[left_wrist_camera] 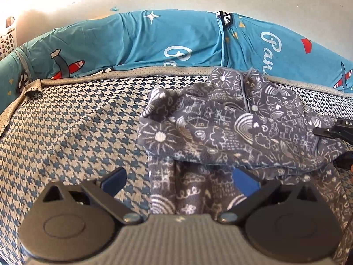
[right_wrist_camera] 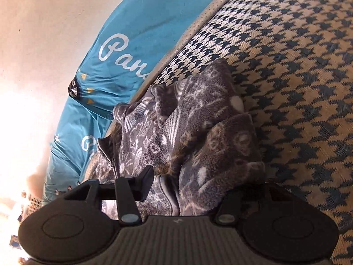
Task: Fold clothes
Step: 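Grasp the folded jacket edge with the right tool, then lift the folded jacket with the right tool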
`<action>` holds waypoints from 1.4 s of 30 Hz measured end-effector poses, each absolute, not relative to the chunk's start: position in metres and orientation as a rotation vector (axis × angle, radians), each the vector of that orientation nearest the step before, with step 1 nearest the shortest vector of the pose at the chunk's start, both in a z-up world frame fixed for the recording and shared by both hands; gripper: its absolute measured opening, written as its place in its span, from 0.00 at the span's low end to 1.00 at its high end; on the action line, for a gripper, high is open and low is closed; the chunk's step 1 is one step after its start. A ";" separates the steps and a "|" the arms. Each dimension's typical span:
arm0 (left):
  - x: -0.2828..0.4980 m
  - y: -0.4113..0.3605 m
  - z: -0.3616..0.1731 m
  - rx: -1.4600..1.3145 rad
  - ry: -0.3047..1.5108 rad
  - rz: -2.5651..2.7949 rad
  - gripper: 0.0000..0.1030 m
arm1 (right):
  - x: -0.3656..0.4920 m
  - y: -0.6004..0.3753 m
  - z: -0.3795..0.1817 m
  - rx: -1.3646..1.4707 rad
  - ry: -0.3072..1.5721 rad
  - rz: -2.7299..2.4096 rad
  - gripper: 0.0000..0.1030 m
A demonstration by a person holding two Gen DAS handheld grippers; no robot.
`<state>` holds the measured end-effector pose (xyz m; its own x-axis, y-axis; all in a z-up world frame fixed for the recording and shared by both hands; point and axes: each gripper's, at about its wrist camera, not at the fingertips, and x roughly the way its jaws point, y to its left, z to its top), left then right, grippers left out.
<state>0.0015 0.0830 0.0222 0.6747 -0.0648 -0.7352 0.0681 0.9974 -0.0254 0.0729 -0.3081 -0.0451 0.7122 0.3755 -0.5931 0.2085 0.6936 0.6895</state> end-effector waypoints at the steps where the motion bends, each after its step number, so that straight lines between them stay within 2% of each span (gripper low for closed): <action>1: 0.002 0.083 0.022 0.003 0.830 -0.077 1.00 | 0.073 -0.305 -0.045 0.804 0.792 0.107 0.50; 4: 0.002 0.082 0.021 0.007 0.839 -0.074 1.00 | 0.074 -0.296 -0.043 0.747 0.794 0.133 0.49; 6: 0.002 0.081 0.020 0.008 0.845 -0.064 1.00 | 0.074 -0.288 -0.041 0.682 0.788 0.113 0.41; 7: 0.003 0.081 0.020 0.004 0.847 -0.064 1.00 | 0.073 -0.285 -0.041 0.653 0.781 0.098 0.33; 11: -0.001 0.083 0.020 0.001 0.845 -0.059 1.00 | 0.067 -0.273 -0.033 0.557 0.736 0.085 0.25; 27: -0.033 0.121 0.022 -0.141 0.830 0.047 1.00 | 0.028 -0.146 0.011 -0.082 0.484 0.045 0.22; 36: -0.040 0.166 0.027 -0.266 0.815 0.123 1.00 | 0.028 -0.042 0.013 -0.388 0.383 0.144 0.20; 42: -0.048 0.190 0.030 -0.339 0.795 0.169 1.00 | 0.041 0.021 -0.005 -0.559 0.344 0.195 0.20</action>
<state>-0.0483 0.1902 0.0303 0.6904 0.0221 -0.7231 -0.2743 0.9329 -0.2334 0.0413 0.0208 -0.0049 0.9247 0.0874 -0.3705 -0.2726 0.8314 -0.4841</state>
